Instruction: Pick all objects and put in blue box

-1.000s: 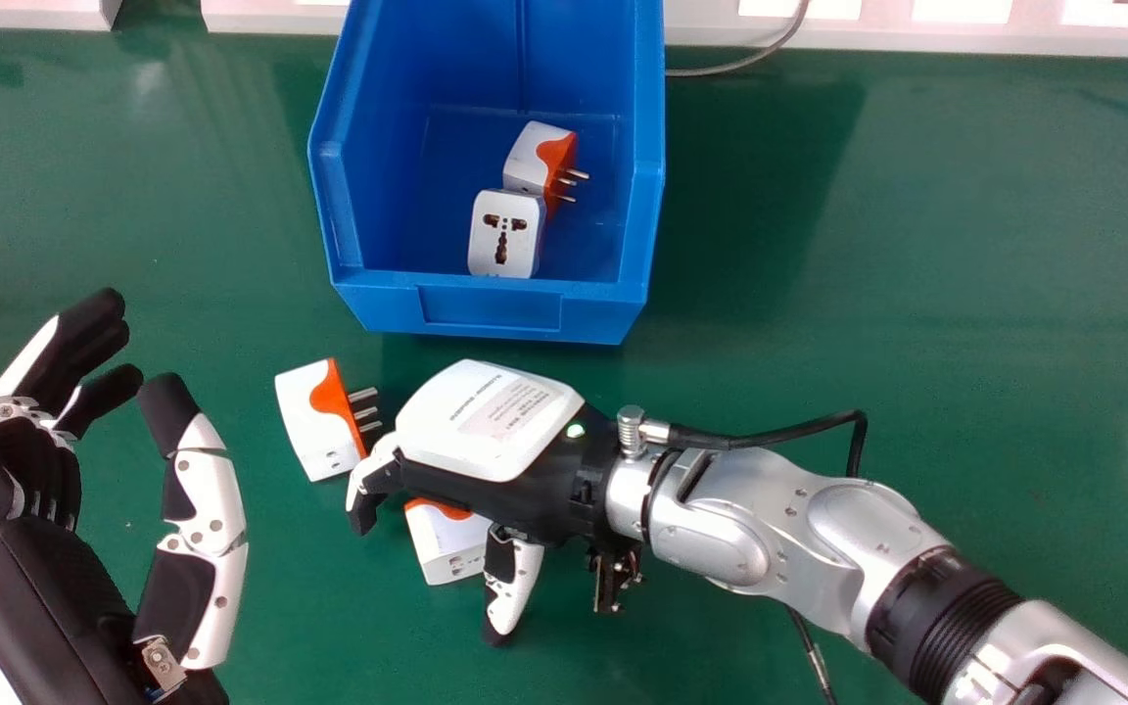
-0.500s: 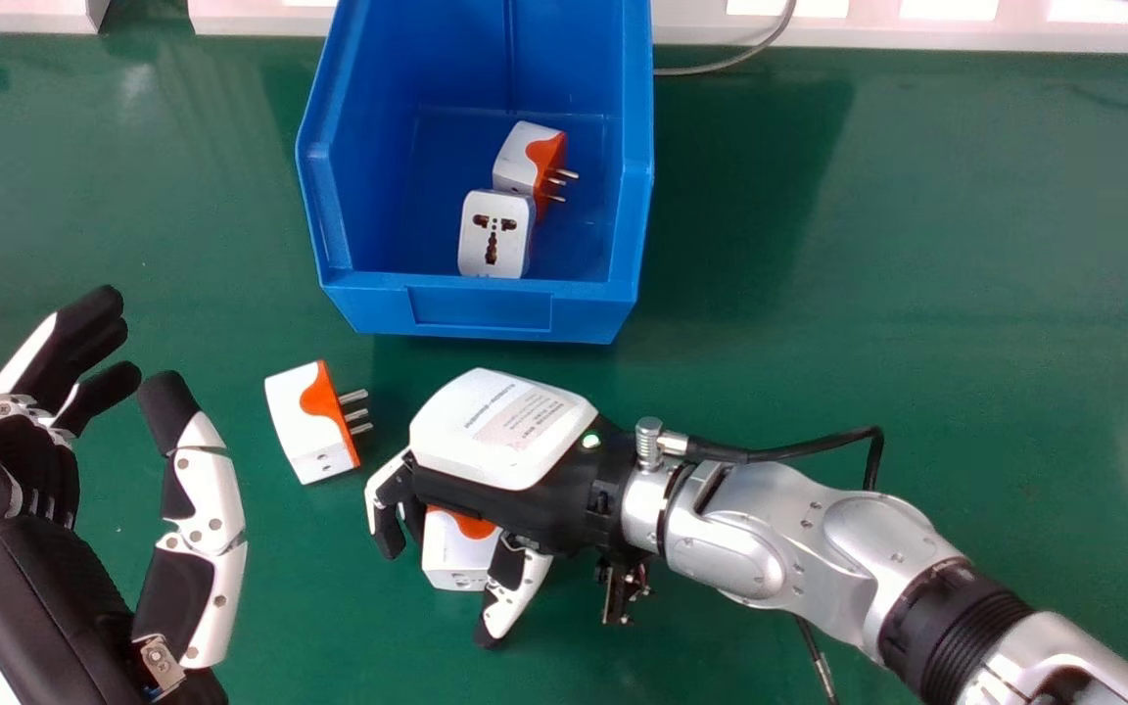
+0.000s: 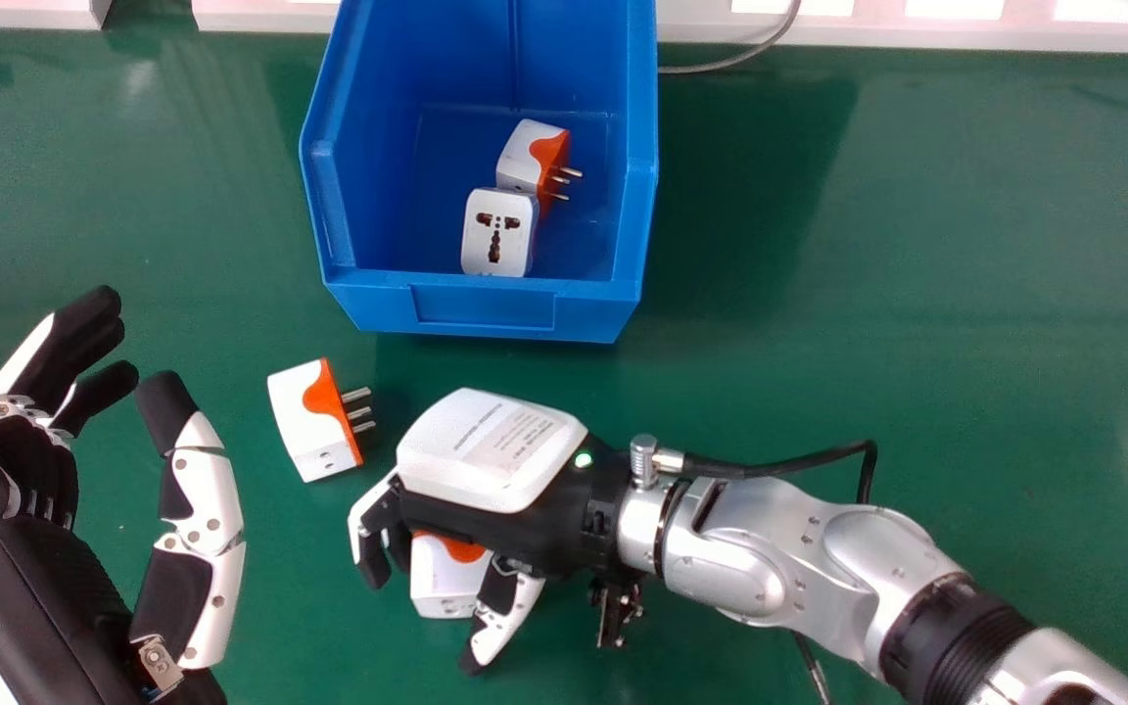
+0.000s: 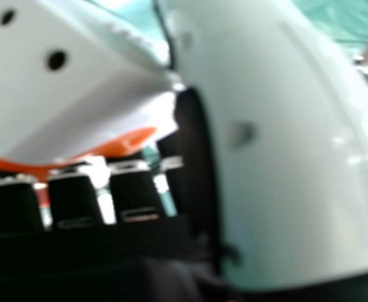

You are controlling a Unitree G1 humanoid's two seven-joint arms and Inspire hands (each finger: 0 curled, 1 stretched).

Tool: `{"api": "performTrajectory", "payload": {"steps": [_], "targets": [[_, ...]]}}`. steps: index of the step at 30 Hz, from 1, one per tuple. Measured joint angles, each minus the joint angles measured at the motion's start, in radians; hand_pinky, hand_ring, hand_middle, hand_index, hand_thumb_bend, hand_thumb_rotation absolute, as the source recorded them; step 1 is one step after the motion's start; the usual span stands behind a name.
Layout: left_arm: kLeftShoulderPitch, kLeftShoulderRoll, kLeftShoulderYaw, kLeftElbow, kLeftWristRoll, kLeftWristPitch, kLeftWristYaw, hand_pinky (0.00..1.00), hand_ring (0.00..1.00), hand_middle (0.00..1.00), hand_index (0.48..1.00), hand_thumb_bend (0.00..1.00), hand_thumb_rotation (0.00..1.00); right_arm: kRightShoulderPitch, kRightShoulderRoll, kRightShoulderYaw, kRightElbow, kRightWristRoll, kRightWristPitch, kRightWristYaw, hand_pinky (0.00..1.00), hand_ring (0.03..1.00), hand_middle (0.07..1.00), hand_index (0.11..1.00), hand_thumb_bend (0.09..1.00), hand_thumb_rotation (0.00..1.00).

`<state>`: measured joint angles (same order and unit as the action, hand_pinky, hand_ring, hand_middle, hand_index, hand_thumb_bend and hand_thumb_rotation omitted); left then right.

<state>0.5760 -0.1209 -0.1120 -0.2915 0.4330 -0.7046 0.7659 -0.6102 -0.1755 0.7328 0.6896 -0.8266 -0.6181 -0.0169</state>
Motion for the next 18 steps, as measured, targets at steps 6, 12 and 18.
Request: {"api": "performTrajectory", "payload": {"steps": [6,12,18], "targets": [[0.001,0.000,0.000,0.000,0.000,-0.002,-0.002,0.66,0.72,0.72,0.727,0.26,0.00,0.037,-0.026,-0.070,-0.137,0.103,-0.023,0.051,0.30,0.436,0.550,0.514,0.490,0.00],[0.001,0.000,0.000,-0.001,0.000,-0.002,-0.002,0.66,0.71,0.72,0.726,0.27,0.00,0.077,-0.064,-0.129,-0.304,0.166,-0.007,0.149,0.30,0.433,0.545,0.512,0.490,0.00],[0.002,0.000,0.000,-0.001,0.012,-0.001,0.001,0.65,0.71,0.71,0.726,0.27,0.00,0.098,-0.098,-0.173,-0.440,0.175,0.037,0.214,0.30,0.432,0.533,0.510,0.492,0.00]]}}
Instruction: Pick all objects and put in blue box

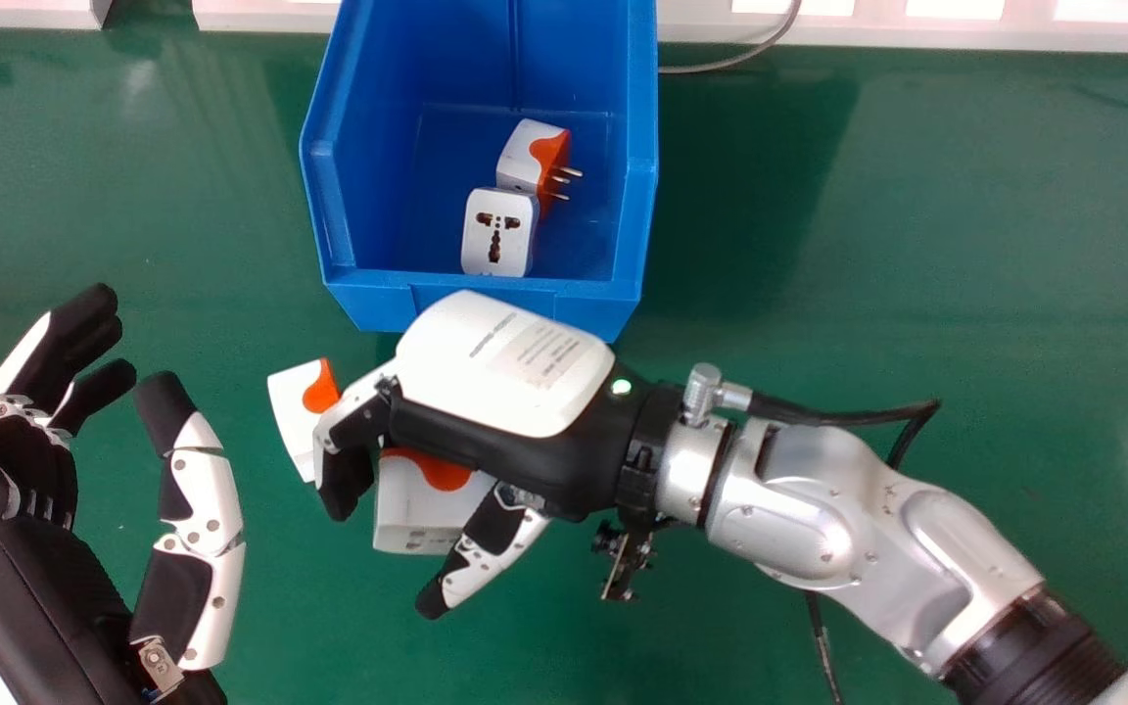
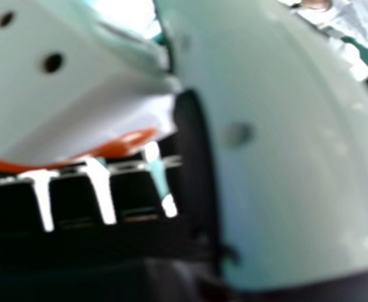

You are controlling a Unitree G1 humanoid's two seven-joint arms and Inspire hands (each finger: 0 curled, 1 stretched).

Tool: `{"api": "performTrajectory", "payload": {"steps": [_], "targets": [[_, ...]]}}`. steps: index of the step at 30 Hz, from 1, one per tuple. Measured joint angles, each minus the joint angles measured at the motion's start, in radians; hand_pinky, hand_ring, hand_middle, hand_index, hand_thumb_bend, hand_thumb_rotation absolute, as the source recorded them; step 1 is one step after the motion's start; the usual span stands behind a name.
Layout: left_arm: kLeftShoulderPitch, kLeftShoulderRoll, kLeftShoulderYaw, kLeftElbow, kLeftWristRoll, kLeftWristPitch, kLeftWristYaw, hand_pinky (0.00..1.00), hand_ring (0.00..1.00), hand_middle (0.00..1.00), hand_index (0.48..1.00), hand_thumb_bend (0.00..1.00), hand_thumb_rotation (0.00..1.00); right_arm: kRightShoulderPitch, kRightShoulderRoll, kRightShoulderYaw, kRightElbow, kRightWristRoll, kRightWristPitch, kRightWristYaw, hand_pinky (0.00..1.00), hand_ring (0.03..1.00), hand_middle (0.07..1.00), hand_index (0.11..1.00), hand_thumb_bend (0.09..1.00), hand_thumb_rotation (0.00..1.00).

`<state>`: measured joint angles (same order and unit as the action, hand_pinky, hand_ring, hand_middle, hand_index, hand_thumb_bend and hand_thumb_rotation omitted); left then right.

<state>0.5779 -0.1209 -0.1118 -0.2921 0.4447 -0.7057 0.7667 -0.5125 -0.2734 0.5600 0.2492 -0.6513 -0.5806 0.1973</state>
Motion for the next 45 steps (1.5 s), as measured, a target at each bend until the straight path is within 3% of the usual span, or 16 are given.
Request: {"api": "performTrajectory", "payload": {"steps": [4,10,14,22,26,31,35,38,45], "targets": [[0.001,0.000,0.000,0.000,0.018,0.002,0.006,0.65,0.71,0.72,0.726,0.27,0.00,0.015,-0.009,-0.025,-0.052,0.016,0.006,0.012,0.31,0.442,0.534,0.491,0.493,0.00],[0.002,0.000,0.000,0.000,0.025,0.007,0.009,0.65,0.71,0.72,0.729,0.28,0.00,0.026,-0.022,-0.100,-0.116,0.067,0.005,0.021,0.33,0.433,0.491,0.534,0.494,0.00],[0.002,0.000,0.000,0.000,0.025,0.012,0.010,0.66,0.71,0.72,0.727,0.28,0.00,0.017,-0.029,-0.178,-0.141,0.093,0.003,-0.012,0.33,0.419,0.504,0.506,0.497,0.00],[-0.008,0.000,0.000,0.001,0.021,0.017,0.013,0.65,0.70,0.71,0.719,0.28,0.00,-0.173,-0.030,-0.258,0.029,0.016,-0.015,-0.194,0.33,0.412,0.504,0.508,0.497,0.00],[-0.012,0.000,0.000,0.003,0.017,0.017,0.020,0.65,0.70,0.71,0.719,0.27,0.00,-0.298,-0.024,-0.249,0.195,-0.057,-0.017,-0.290,0.32,0.391,0.480,0.530,0.494,0.00],[-0.013,0.000,0.000,0.004,0.016,0.018,0.021,0.65,0.70,0.71,0.719,0.27,0.00,-0.429,0.006,-0.223,0.425,-0.082,-0.004,-0.372,0.33,0.396,0.474,0.543,0.494,0.00],[-0.013,0.000,-0.001,0.004,0.015,0.021,0.013,0.66,0.71,0.72,0.720,0.28,0.00,-0.534,0.051,-0.176,0.654,-0.115,0.004,-0.457,0.32,0.409,0.480,0.537,0.495,0.00],[-0.013,0.000,-0.002,0.005,0.012,0.021,0.000,0.66,0.72,0.73,0.726,0.28,0.00,-0.600,0.093,-0.129,0.812,-0.145,0.016,-0.505,0.33,0.417,0.500,0.513,0.497,0.00],[-0.013,0.001,-0.008,0.017,0.014,0.021,-0.009,0.67,0.72,0.72,0.721,0.27,0.00,-0.681,0.165,-0.044,1.016,-0.187,0.085,-0.540,0.33,0.427,0.498,0.514,0.497,0.00]]}}
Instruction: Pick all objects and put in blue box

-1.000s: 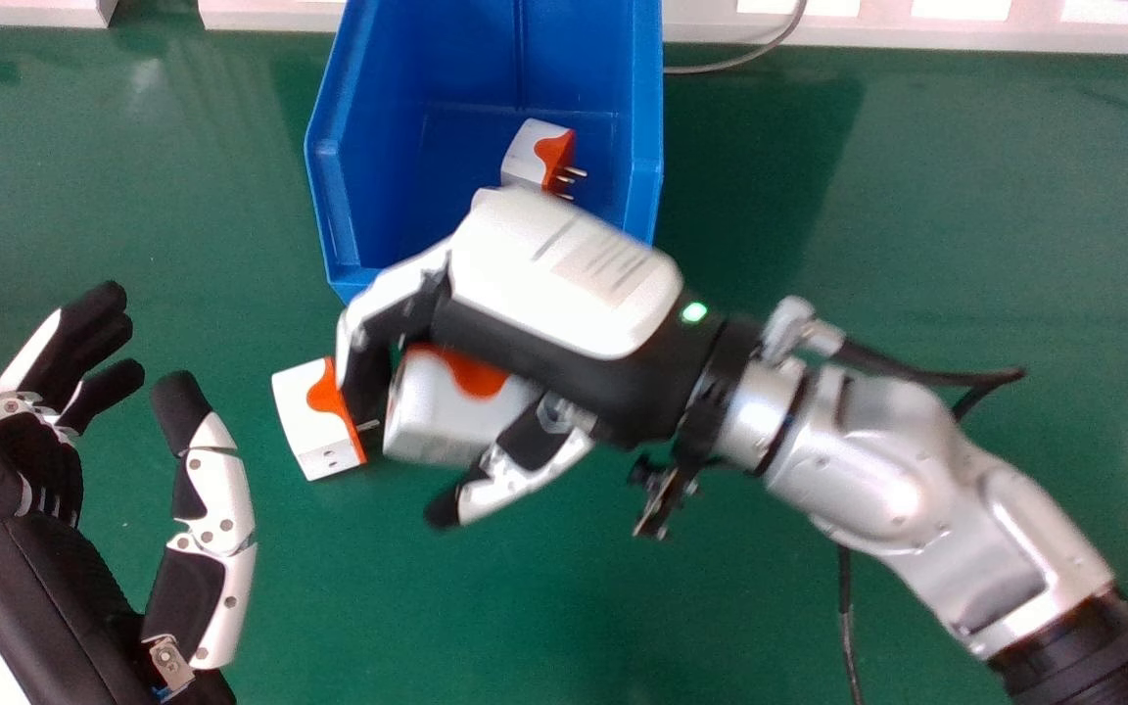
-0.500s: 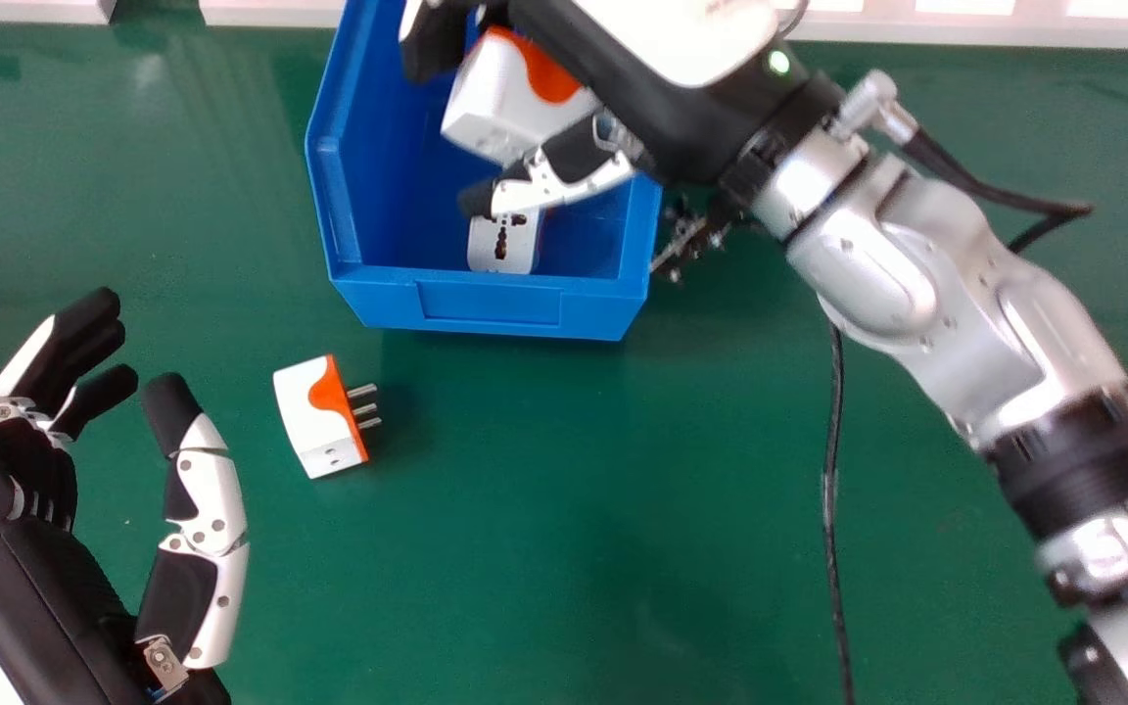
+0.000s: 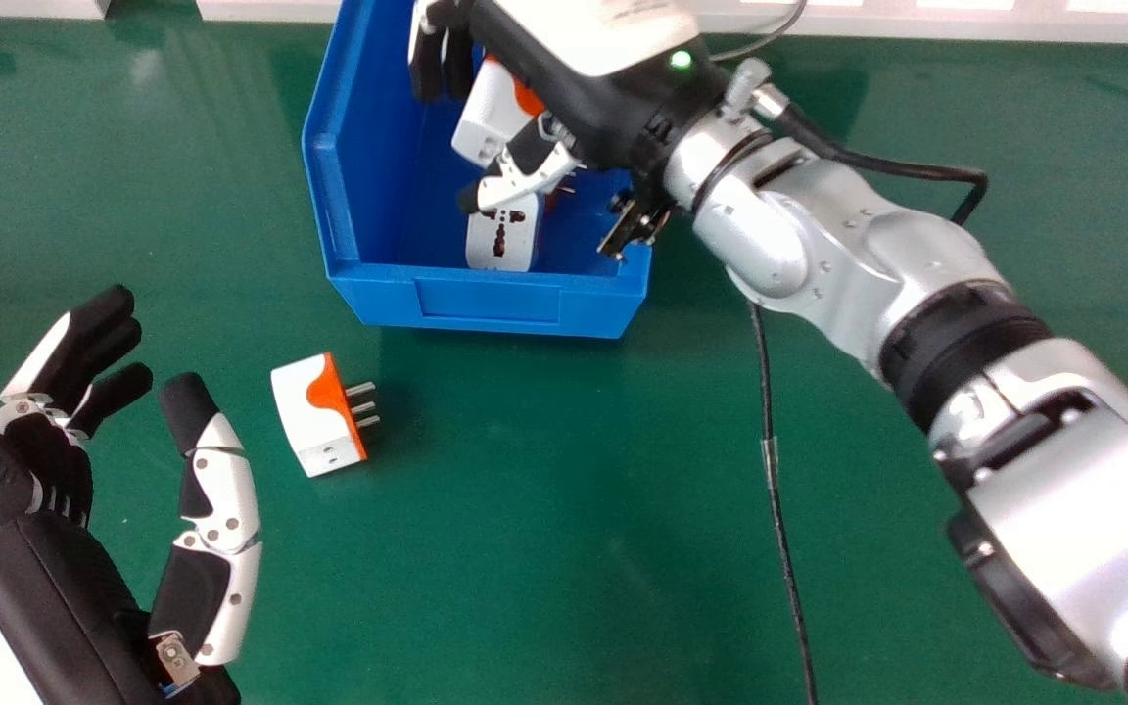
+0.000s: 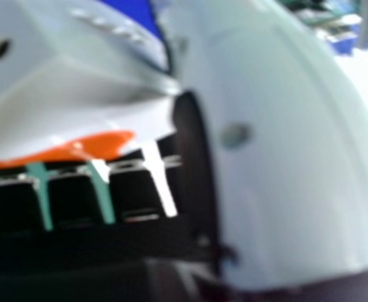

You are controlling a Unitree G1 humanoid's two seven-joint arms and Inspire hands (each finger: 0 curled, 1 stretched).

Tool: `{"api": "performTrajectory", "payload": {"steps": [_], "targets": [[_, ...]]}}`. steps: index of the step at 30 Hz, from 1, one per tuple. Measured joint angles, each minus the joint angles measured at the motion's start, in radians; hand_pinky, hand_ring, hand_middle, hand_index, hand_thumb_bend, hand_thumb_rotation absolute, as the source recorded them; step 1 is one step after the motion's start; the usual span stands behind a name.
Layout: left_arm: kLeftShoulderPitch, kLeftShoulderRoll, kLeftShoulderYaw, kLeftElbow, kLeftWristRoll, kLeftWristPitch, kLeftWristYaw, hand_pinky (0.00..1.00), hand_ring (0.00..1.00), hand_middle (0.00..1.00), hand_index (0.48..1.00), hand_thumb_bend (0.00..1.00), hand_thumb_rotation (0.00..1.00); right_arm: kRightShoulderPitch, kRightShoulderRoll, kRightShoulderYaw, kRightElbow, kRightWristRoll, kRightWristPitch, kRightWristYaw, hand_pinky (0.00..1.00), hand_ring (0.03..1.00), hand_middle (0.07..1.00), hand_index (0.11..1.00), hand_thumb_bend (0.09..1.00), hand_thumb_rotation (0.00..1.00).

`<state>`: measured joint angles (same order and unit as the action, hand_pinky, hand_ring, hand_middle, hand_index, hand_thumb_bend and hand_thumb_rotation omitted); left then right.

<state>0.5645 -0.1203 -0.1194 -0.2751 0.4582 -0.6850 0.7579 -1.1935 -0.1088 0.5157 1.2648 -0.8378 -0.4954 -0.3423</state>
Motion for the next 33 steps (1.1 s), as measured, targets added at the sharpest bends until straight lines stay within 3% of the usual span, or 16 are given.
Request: {"api": "performTrajectory", "payload": {"steps": [3,17,19,20,21,23,26,29,33], "targets": [[0.000,0.001,-0.006,0.009,-0.003,0.000,-0.015,0.68,0.72,0.72,0.719,0.27,0.00,-0.010,0.007,0.030,0.026,-0.016,0.023,-0.025,0.33,0.427,0.507,0.510,0.497,0.00],[0.001,0.010,-0.032,0.023,-0.005,-0.004,-0.038,0.68,0.72,0.72,0.719,0.30,0.00,-0.017,0.009,0.074,0.056,-0.032,0.052,-0.063,0.33,0.432,0.528,0.512,0.496,0.00],[0.001,0.010,-0.033,0.024,-0.006,-0.004,-0.040,0.68,0.72,0.72,0.721,0.29,0.00,-0.024,0.009,0.078,0.057,-0.033,0.074,-0.059,0.46,0.610,0.692,0.501,0.511,0.09],[0.001,0.010,-0.033,0.024,-0.007,-0.004,-0.040,0.68,0.72,0.72,0.722,0.29,0.00,-0.032,0.009,0.084,0.058,-0.035,0.098,-0.046,0.53,0.708,0.795,0.642,0.685,0.06],[0.001,0.010,-0.033,0.024,-0.007,-0.004,-0.040,0.68,0.72,0.72,0.721,0.29,0.00,-0.040,0.009,0.092,0.058,-0.042,0.125,-0.035,0.60,0.817,0.896,0.759,0.802,0.10],[0.002,0.010,-0.033,0.024,-0.007,-0.004,-0.040,0.68,0.72,0.72,0.722,0.29,0.00,-0.054,0.009,0.114,0.058,-0.058,0.175,-0.024,0.69,0.929,0.966,0.871,0.894,0.16],[0.002,0.010,-0.034,0.025,-0.007,-0.007,-0.041,0.68,0.72,0.72,0.721,0.30,0.00,-0.057,0.008,0.126,0.052,-0.067,0.201,-0.023,0.81,0.993,0.997,0.960,0.939,0.24],[0.003,0.010,-0.035,0.025,-0.008,-0.016,-0.041,0.69,0.73,0.72,0.722,0.30,0.00,-0.051,0.001,0.121,0.011,-0.062,0.202,-0.024,0.94,1.000,1.000,0.995,0.962,0.30],[0.013,0.012,-0.039,0.024,-0.008,-0.019,-0.041,0.69,0.72,0.72,0.721,0.30,0.00,0.011,-0.029,0.076,-0.157,-0.016,0.200,-0.018,1.00,1.000,1.000,1.000,0.991,0.33]]}}
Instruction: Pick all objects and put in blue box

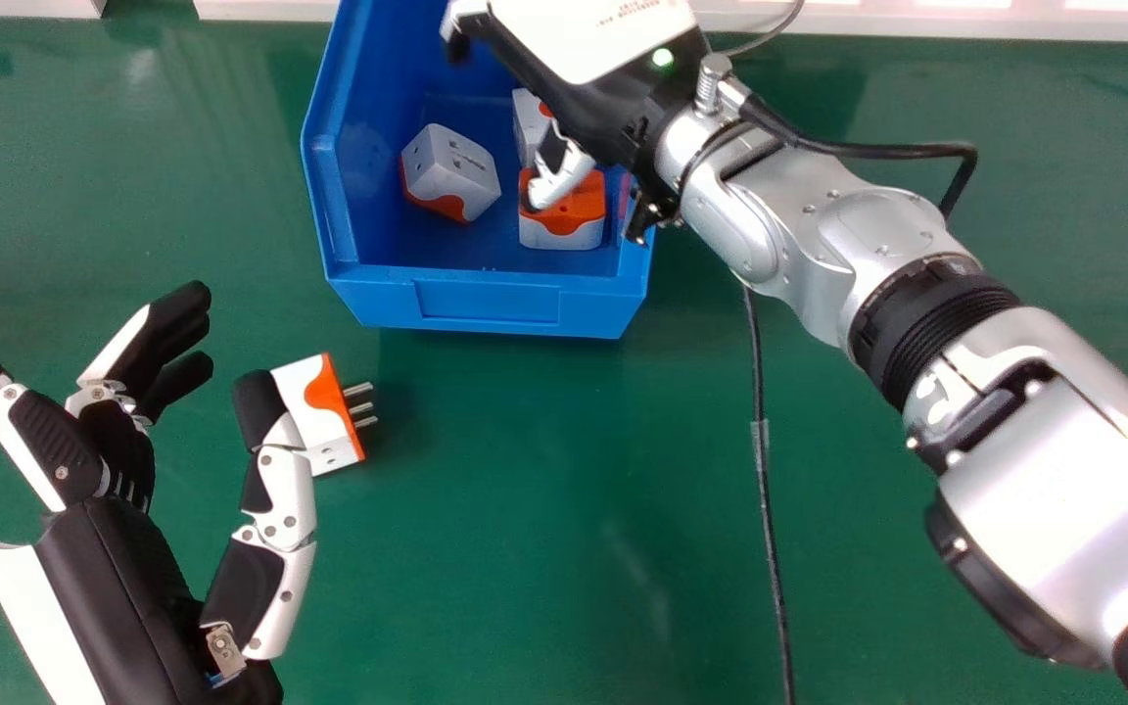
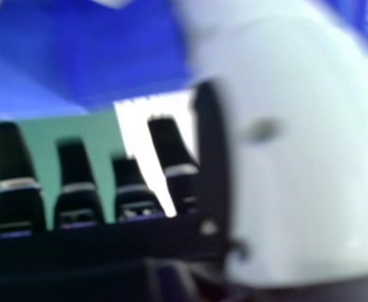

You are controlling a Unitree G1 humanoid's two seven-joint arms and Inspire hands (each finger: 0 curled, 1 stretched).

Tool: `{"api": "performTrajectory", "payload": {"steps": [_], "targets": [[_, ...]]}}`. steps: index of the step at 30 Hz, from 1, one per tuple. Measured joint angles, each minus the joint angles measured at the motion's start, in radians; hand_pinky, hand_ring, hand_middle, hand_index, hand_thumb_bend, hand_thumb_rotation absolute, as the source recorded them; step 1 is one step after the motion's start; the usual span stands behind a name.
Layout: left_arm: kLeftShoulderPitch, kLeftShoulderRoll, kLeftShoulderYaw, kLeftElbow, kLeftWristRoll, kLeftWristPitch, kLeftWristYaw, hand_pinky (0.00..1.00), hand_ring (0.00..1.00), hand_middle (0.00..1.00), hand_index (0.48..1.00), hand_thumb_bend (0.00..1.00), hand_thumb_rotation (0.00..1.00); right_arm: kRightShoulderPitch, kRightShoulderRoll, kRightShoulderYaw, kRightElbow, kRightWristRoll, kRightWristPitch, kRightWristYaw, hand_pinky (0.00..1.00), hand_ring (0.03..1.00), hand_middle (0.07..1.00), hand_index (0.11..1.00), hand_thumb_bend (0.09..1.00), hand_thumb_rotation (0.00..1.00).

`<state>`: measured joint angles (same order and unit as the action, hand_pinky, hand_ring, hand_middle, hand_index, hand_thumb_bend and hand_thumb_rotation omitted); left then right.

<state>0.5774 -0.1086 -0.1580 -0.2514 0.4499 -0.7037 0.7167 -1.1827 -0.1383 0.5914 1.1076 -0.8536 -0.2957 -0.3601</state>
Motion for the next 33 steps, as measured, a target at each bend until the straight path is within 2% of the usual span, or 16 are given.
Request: {"api": "performTrajectory", "payload": {"steps": [3,7,9,12,17,19,21,23,25,29,33], "targets": [[0.016,0.003,-0.003,0.000,0.000,-0.001,0.001,0.69,0.72,0.72,0.722,0.30,0.00,0.112,-0.036,-0.049,-0.216,0.036,0.006,0.015,0.99,1.000,1.000,1.000,0.979,0.34],[0.025,0.005,-0.004,0.000,-0.002,0.000,-0.002,0.69,0.73,0.73,0.726,0.29,0.00,0.310,-0.070,-0.090,-0.512,0.073,0.031,0.092,0.96,1.000,1.000,1.000,0.938,0.33],[0.028,0.005,-0.005,0.000,-0.004,0.000,-0.005,0.70,0.73,0.73,0.729,0.29,0.00,0.422,-0.084,-0.094,-0.647,0.094,0.041,0.123,0.92,1.000,1.000,1.000,0.939,0.33],[0.030,0.006,-0.010,0.000,-0.019,0.000,-0.014,0.69,0.73,0.73,0.727,0.29,0.00,0.611,-0.098,-0.091,-0.844,0.112,0.038,0.162,0.88,1.000,1.000,1.000,0.943,0.34],[0.049,0.006,-0.015,-0.006,-0.018,-0.005,-0.016,0.69,0.73,0.72,0.732,0.28,0.00,0.835,-0.102,-0.040,-1.077,0.129,0.030,0.275,0.85,1.000,1.000,1.000,0.926,0.31],[0.051,0.006,-0.012,-0.009,-0.005,-0.005,-0.004,0.69,0.73,0.73,0.737,0.27,0.00,0.857,-0.100,-0.019,-1.095,0.128,0.029,0.325,0.85,0.994,1.000,1.000,0.922,0.30],[0.058,0.001,0.001,-0.016,0.020,0.000,0.018,0.69,0.73,0.73,0.737,0.29,0.00,0.859,-0.099,-0.001,-1.096,0.135,0.024,0.381,0.86,0.992,1.000,1.000,0.926,0.29],[0.059,-0.001,0.009,-0.022,0.031,0.010,0.043,0.68,0.72,0.72,0.732,0.29,0.00,0.859,-0.099,0.009,-1.095,0.138,0.023,0.436,0.87,0.992,1.000,1.000,0.940,0.30],[0.058,-0.001,0.010,-0.028,0.034,0.014,0.058,0.68,0.71,0.72,0.724,0.29,0.00,0.853,-0.098,0.015,-1.091,0.138,0.024,0.491,0.87,0.993,1.000,1.000,0.949,0.30],[0.052,-0.001,0.011,-0.031,0.036,0.020,0.072,0.67,0.71,0.72,0.722,0.29,0.00,0.823,-0.091,0.016,-1.053,0.137,0.026,0.536,0.87,0.991,1.000,1.000,0.956,0.30],[0.047,-0.001,0.010,-0.033,0.023,0.021,0.066,0.67,0.72,0.72,0.729,0.25,0.00,0.767,-0.069,0.014,-0.967,0.131,0.023,0.534,0.87,0.997,1.000,1.000,0.968,0.30]]}}
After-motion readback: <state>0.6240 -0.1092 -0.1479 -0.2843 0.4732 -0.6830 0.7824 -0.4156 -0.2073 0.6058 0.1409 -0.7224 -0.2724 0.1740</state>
